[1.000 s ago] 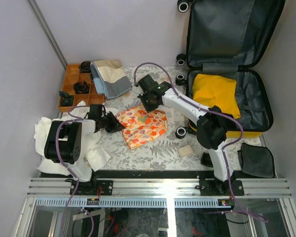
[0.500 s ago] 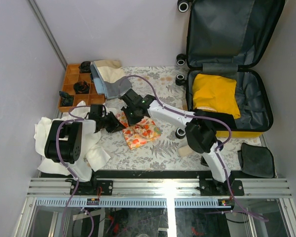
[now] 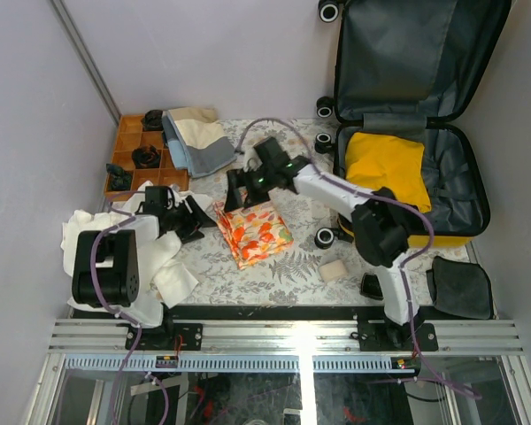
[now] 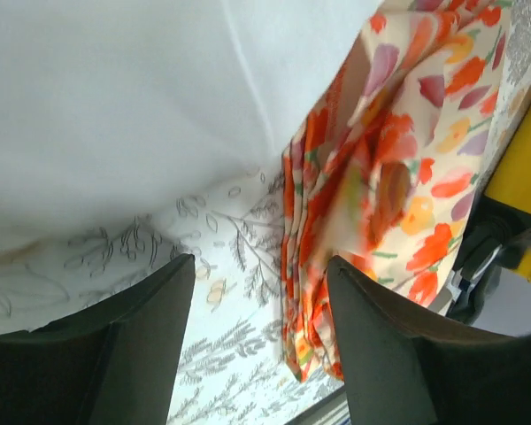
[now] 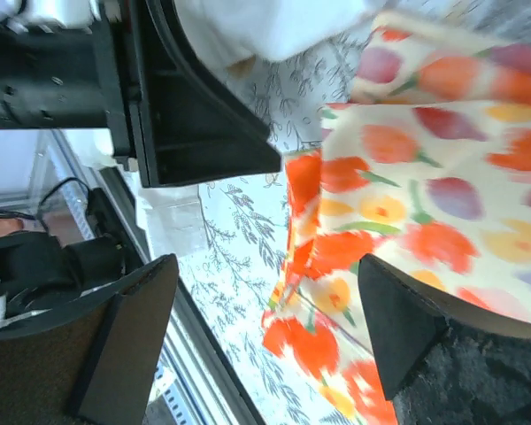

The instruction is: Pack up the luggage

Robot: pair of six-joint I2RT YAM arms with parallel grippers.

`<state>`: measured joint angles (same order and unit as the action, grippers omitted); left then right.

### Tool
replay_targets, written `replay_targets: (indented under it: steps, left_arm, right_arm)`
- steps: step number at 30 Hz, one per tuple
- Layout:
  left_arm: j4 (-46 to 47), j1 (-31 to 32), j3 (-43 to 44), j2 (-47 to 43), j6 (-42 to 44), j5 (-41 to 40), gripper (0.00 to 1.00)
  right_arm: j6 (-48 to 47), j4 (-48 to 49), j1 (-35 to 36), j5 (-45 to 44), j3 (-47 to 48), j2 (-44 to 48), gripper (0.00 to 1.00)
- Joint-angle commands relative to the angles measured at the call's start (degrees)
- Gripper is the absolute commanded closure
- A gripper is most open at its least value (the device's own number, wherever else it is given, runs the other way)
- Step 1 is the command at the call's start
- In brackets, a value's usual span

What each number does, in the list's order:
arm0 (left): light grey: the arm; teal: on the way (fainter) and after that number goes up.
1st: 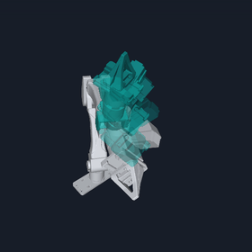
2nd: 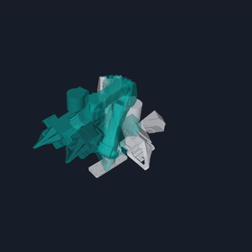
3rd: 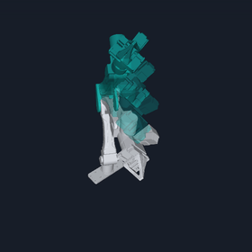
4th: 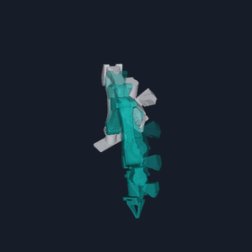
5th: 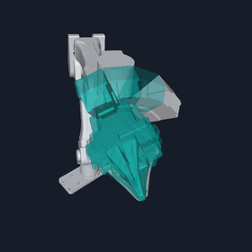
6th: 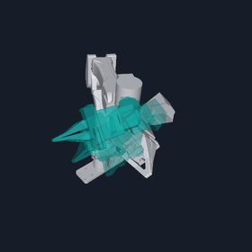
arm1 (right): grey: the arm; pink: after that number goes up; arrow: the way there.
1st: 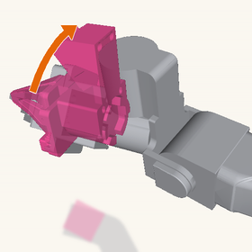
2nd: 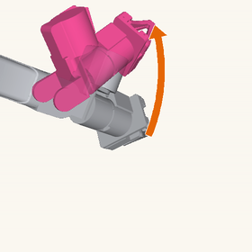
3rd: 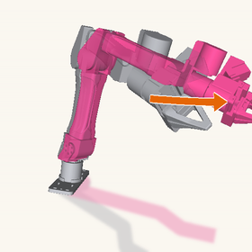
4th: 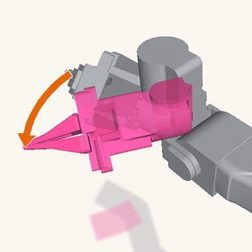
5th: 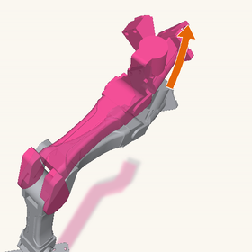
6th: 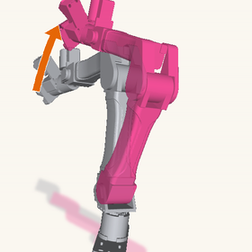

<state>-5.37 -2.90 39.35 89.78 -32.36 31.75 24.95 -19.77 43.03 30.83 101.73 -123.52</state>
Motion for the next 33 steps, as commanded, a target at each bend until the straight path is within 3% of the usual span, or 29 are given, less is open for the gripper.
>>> replay_targets:
  steps: [1, 5, 10, 15, 18, 28, 33]
  left_arm:
    - [-3.96, -0.58, -2.08, -5.05, 2.58, 3.24, 0.4]
    - [-0.41, 0.75, -3.92, -8.29, 2.33, 4.26, 0.4]
    - [4.79, 5.05, -5.16, -6.5, -0.94, 2.36, 0.3]
    - [9.27, 8.2, -5.0, -2.98, -3.81, -1.87, 0.31]
    - [10.59, 8.62, -3.67, 1.09, -4.94, -3.6, 0.36]
    - [11.75, 10.72, 2.24, 11.82, -4.82, -4.76, 0.69]
    - [13.0, 12.85, 3.54, 15.27, -5.16, -4.75, 0.76]
  right_arm:
    - [-6.06, -1.83, -7.62, 10.23, -1.36, 9.21, 0.11]
    - [-12.57, -11.54, -12.44, 3.57, -2.69, 8.31, 0.17]
    - [-12.52, -13.01, -16.16, 2.06, -5.65, 5.48, 0.18]
    - [-12.54, -14.01, -16.64, 3.33, -5.27, 0.98, 0.18]
    - [-11.44, -13.02, -16.59, 4.27, -6.23, -0.81, 0.17]
    - [-4.85, -5.79, -16.44, 10.53, -8.8, -9.07, 0.18]
    - [-0.51, -0.94, -15.49, 13.26, -9.78, -11.21, 0.23]
